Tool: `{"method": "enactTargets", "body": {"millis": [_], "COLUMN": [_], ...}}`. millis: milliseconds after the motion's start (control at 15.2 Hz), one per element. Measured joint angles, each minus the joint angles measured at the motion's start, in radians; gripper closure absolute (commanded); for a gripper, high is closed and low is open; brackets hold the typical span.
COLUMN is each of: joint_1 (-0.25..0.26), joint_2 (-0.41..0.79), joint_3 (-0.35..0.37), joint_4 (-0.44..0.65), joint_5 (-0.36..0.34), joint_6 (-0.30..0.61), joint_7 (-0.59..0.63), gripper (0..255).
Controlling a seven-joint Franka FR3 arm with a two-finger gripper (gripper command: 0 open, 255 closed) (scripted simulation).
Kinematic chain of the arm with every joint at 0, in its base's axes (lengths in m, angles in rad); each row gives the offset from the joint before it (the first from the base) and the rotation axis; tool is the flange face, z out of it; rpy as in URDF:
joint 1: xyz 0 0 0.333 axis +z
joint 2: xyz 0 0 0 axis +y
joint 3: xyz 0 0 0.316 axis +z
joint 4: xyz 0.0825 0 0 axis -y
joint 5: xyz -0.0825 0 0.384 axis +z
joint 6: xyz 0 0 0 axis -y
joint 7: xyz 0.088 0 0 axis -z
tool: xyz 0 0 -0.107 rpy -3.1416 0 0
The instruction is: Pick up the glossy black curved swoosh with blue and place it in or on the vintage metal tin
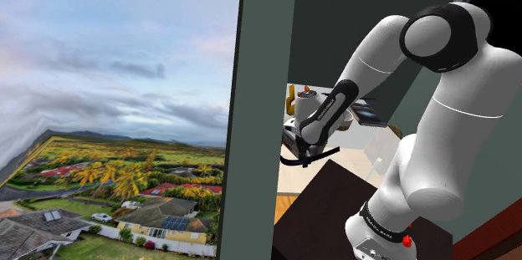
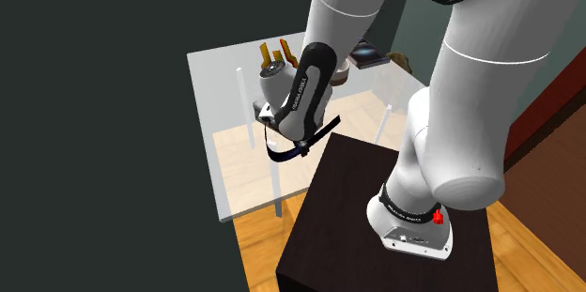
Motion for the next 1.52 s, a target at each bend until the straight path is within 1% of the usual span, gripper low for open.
{"method": "enactTargets", "body": {"millis": [264, 660, 1254, 1386, 1518], "joint_1": [0.01, 0.004, -0.01, -0.01, -0.008], "joint_2": [-0.084, -0.212, -0.373, -0.368, -0.307], "joint_3": [-0.022, -0.03, -0.01, -0.015, -0.04], "joint_4": [-0.007, -0.008, 0.01, 0.03, 0.08], "joint_5": [-0.055, -0.121, -0.16, -0.154, -0.127], "joint_6": [-0.073, -0.193, -0.369, -0.381, -0.365], "joint_7": [0.032, 0.064, 0.082, 0.069, 0.021], "gripper": [255, 255, 255, 255, 255]}}
